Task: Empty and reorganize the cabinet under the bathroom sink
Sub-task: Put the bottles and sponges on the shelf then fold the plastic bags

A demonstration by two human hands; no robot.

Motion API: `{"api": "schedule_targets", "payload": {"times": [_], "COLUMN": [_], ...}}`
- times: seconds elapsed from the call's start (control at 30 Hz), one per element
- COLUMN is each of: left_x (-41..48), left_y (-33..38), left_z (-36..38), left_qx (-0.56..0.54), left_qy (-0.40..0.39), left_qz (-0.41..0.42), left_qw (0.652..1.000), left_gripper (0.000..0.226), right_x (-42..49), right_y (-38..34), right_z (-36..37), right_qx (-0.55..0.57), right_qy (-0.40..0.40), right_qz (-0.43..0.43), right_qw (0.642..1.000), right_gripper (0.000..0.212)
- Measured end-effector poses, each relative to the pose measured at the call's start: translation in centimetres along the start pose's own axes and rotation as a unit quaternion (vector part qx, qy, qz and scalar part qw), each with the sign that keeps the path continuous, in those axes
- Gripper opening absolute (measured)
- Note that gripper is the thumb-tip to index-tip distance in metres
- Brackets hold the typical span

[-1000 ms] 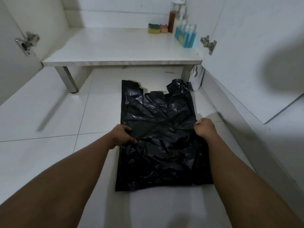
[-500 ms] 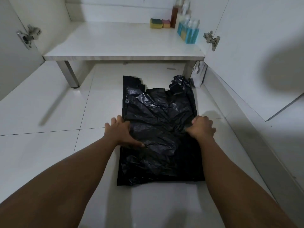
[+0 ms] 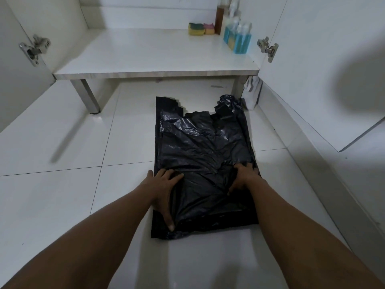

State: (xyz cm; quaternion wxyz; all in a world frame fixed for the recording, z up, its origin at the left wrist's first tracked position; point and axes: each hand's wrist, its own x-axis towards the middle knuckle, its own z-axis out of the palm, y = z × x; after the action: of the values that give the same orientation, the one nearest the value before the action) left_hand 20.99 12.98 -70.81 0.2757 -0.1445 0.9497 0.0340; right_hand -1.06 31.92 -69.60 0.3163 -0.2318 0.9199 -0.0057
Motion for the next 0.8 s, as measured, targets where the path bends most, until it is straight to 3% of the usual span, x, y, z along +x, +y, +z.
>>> {"api": "schedule_targets", "payload": {"times": [0.07,0.17,0.27,0.33,0.5,0.6,0.73,0.8], "left_x": [-0.2,-0.2,1.2,2.5,5.9,8.2,11.1,12.8], "left_y": [0.2,0.2,-0.1,-0.4,-2.2,-3.4,-5.5,-7.4], "left_z": [0.0,-0.3,-1.2,-2.2,-6.1,-8.0,-10.5,-11.7], "left_qx": [-0.013,-0.083,-0.117,-0.131,-0.141,-0.215,-0.339,-0.376], "left_qy": [0.006,0.12,0.259,0.312,0.294,0.293,0.323,0.309], "left_qz": [-0.001,-0.005,-0.018,-0.043,-0.105,-0.157,-0.252,-0.303], "left_qw": [1.0,0.989,0.959,0.94,0.94,0.918,0.847,0.819], "left_gripper": [0.163,0.132,0.095,0.078,0.066,0.062,0.07,0.079], "right_x": [-0.2,-0.3,0.1,0.4,1.5,3.8,6.9,8.3], "right_y": [0.1,-0.5,-1.4,-2.3,-5.4,-7.3,-8.3,-8.1], "right_z": [0.0,-0.7,-2.0,-3.1,-4.4,-4.3,-4.7,-4.6], "right_qx": [-0.006,-0.013,0.048,0.087,0.129,0.094,0.059,0.057], "right_qy": [-0.006,-0.017,0.027,0.059,0.106,0.097,0.102,0.065], "right_qz": [0.0,0.004,-0.02,-0.046,-0.073,-0.089,-0.081,-0.078], "right_qw": [1.0,1.0,0.998,0.993,0.983,0.987,0.99,0.993], "right_gripper": [0.126,0.124,0.089,0.066,0.053,0.071,0.101,0.11]}}
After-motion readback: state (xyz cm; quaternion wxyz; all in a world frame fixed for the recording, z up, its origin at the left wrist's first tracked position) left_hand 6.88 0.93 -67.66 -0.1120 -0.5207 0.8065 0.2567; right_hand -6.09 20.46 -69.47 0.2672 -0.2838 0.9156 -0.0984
